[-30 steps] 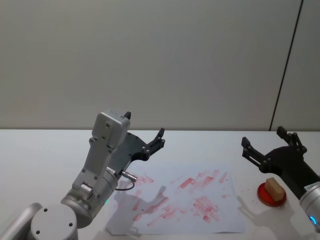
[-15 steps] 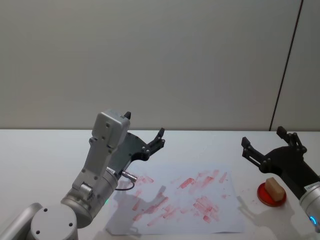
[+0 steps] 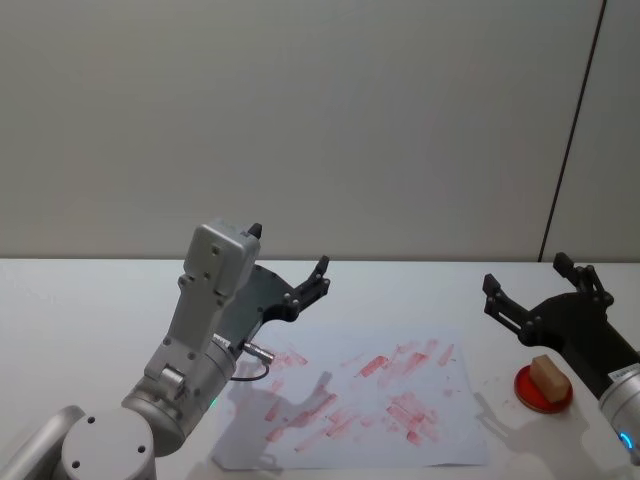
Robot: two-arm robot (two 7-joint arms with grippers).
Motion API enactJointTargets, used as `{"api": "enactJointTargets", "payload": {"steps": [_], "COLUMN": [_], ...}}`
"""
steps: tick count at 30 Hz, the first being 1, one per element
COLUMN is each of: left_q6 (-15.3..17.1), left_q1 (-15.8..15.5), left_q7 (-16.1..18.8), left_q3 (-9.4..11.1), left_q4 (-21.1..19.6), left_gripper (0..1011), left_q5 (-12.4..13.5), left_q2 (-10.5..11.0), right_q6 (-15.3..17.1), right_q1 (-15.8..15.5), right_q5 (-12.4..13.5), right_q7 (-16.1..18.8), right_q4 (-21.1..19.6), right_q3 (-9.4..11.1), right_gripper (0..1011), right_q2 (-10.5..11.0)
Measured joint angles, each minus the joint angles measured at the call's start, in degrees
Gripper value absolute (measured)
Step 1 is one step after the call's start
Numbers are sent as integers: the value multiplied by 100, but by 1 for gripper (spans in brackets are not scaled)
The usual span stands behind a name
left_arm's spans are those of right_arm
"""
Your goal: Use the one hand to pick up the stamp and affix it onto the A4 paper.
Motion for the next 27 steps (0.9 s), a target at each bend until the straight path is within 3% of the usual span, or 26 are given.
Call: {"api": "enactJointTargets", "payload": {"steps": [11, 27], "left_q6": [0, 0], "left_q1": [0, 0], "left_q7": [0, 0], "left_q3": [0, 0], "left_q4": [0, 0], "left_gripper": [1002, 1003], "left_q5": [0, 0], "left_q2": [0, 0], "right_q6": [6, 408], "right_q1": [-41, -707], "right_q5": [33, 429], "right_q7": [-22, -382], "right_q4": [-12, -386], "right_q3": [40, 387], "right_gripper": [1001, 1001], "right_q2": [47, 584]}}
